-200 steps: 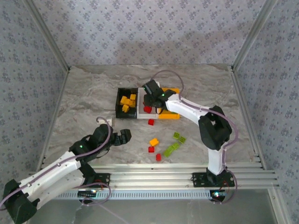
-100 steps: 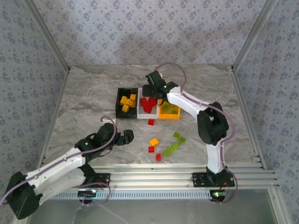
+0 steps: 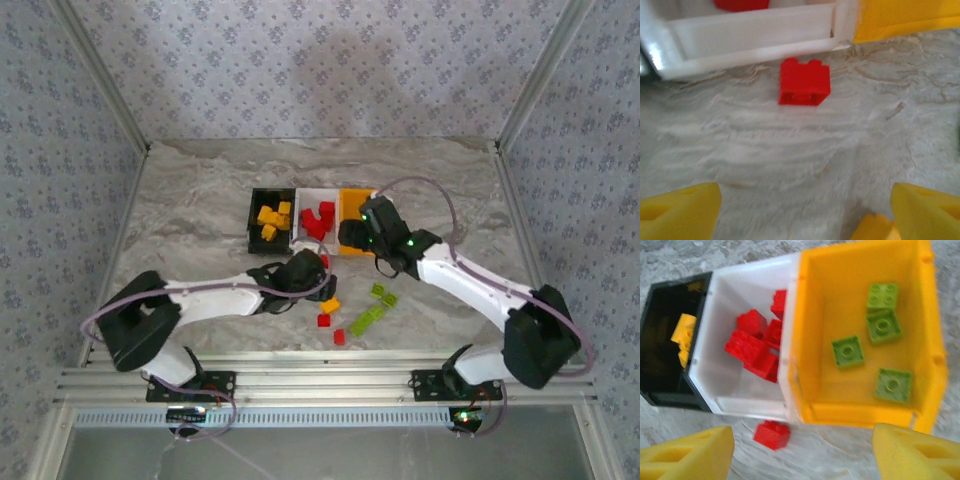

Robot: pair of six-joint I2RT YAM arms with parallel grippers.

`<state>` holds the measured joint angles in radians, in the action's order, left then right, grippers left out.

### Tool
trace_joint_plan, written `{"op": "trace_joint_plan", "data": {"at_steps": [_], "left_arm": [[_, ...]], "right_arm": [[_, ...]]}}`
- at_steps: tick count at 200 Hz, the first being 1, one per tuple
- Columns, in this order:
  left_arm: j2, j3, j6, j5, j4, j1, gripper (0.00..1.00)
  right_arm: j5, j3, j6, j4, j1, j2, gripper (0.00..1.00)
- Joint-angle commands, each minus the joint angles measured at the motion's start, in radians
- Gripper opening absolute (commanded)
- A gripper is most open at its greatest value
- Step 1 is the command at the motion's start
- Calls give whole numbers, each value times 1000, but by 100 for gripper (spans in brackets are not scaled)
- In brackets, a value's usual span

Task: Sort the legos into containers by color

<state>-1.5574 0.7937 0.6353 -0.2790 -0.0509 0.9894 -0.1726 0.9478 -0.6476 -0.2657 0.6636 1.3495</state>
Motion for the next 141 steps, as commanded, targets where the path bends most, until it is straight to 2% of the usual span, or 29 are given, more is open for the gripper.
{"op": "trace_joint_plan", "data": {"at_steps": [1, 38, 94, 141], "left_arm": [[-89, 54, -58, -129, 66, 0, 85], [-204, 115, -92, -202, 97, -5, 76], [-310, 167, -124, -201, 167, -24, 68], [-329, 170, -118, -192, 182, -26, 46]], "right_arm": [[-27, -56, -40, 15, -2, -100, 75], [-39, -107, -33, -11, -11, -213, 76], [-45, -133, -27, -31, -20, -298, 76], [-50, -142, -20, -37, -27, -331, 77]]}}
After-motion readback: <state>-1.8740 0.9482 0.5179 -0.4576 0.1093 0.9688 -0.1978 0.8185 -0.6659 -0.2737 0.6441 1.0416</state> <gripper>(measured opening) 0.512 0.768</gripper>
